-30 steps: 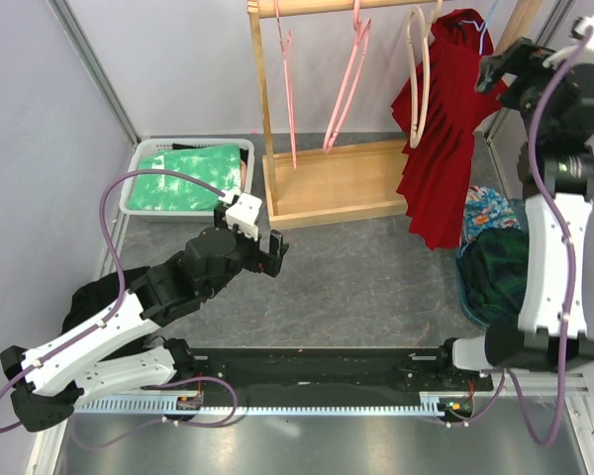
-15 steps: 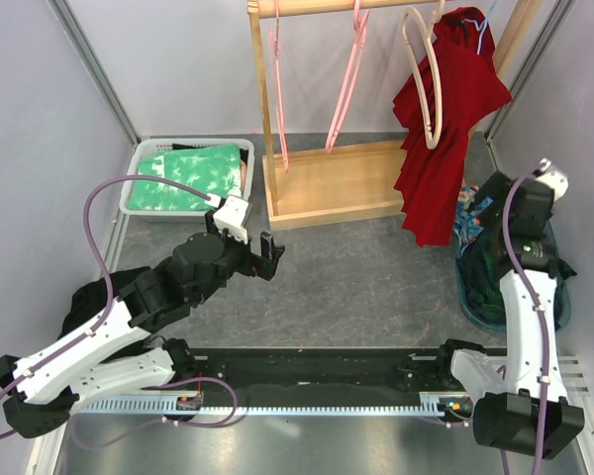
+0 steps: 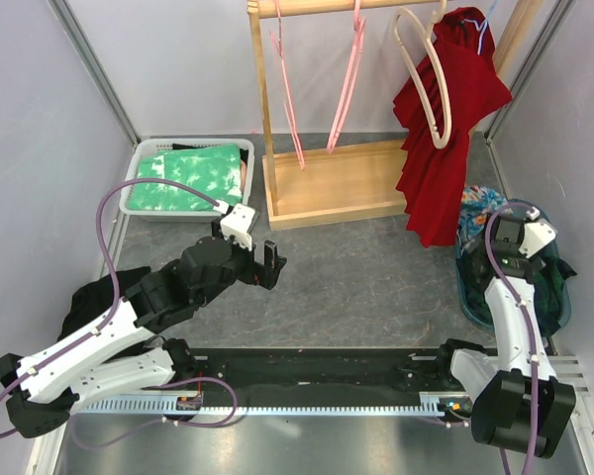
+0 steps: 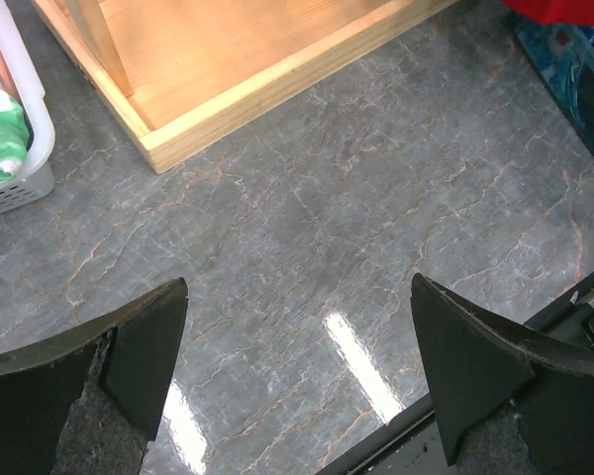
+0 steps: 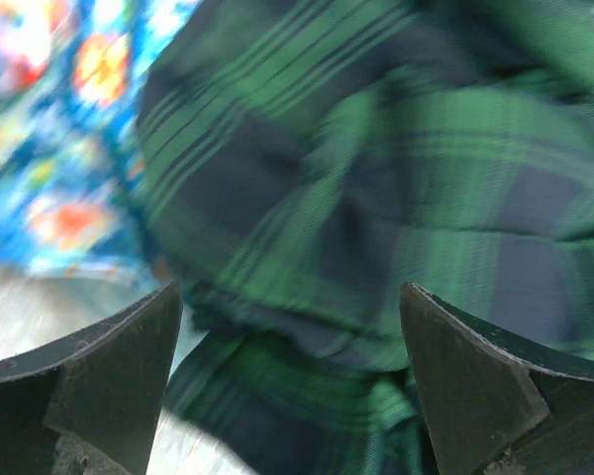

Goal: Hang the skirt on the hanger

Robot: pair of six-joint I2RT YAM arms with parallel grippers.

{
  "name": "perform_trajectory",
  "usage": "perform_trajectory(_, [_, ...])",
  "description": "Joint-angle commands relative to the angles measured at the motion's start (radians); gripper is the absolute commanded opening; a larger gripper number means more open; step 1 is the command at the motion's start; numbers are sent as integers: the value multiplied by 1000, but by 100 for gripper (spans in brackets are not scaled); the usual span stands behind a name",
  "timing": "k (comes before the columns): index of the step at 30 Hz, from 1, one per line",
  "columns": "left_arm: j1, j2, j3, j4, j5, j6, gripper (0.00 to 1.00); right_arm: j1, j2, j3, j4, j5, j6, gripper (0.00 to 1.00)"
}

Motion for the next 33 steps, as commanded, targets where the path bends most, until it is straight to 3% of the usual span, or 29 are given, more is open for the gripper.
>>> perform_trajectory(1, [-2,6,4,11,23,-27,100,-32,-4,7,3,208,45,95])
perform_trajectory(8, [-3,26,7,4,45,-40,99,-139,63,-18,21,172,60,96])
perform_trajectory(11, [-2,29,7,4,51,-50,99,-190,120,-33,66,63,60,94])
perform_trajectory(13, [-2,31,7,1,54,-54,99,-219,151,-38,98,-48,59,88])
perform_trajectory(14, [-3,31,5,2,55,-56,99,-246,180,-41,106,-87,57,81])
perform_trajectory(18, [-3,23,4,-4,52,-59,99,-285,196,-42,133,-236,54,3])
perform_trajectory(19, [-2,21,5,-4,51,-59,99,-286,185,-39,130,-256,51,0])
perform_trajectory(25, [-3,15,10,1,28,-57,98,-286,13,65,16,-348,21,0])
perform_trajectory(29, [-2,26,22,4,2,-47,96,-286,-123,206,-70,-514,21,0])
perform_trajectory(33, [-3,34,44,4,-1,-44,96,-280,-157,349,-150,-633,-2,0])
